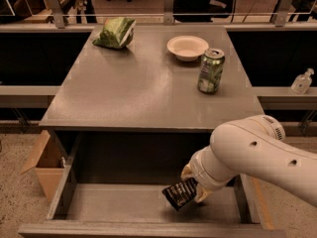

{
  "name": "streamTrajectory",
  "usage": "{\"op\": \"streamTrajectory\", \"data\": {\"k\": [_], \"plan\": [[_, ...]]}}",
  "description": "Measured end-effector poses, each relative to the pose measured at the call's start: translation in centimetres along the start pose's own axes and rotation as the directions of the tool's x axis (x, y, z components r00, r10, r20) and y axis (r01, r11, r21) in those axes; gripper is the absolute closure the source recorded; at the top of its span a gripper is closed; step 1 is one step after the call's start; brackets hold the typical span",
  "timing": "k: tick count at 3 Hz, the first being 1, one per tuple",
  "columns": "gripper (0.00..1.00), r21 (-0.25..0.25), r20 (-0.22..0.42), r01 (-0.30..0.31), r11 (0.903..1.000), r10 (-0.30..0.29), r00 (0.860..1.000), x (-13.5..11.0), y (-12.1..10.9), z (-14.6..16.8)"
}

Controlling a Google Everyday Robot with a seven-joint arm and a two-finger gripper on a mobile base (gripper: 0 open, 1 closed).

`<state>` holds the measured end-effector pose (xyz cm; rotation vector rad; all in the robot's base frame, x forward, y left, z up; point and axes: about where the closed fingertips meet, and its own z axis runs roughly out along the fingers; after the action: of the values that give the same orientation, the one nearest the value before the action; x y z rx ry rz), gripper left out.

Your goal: Pick rxbar chocolate from top drawer and place on counter

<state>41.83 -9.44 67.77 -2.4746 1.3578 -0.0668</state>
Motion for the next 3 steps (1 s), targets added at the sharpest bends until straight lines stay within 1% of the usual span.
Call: {"op": "streamTrajectory", "data": {"k": [1, 2, 3], "plan": [[1.00, 0.055, 0.001, -0.002, 0.9985, 0.002, 1.000, 1.0, -0.7, -2.3], [1.00, 0.057, -0.001, -0.001, 0.9984, 0.001, 1.000, 0.9, -0.7, -2.5], [1.00, 0.086, -0.027, 0.028, 0.9959, -0.026, 0.999, -0.1, -1.3, -4.4]]}}
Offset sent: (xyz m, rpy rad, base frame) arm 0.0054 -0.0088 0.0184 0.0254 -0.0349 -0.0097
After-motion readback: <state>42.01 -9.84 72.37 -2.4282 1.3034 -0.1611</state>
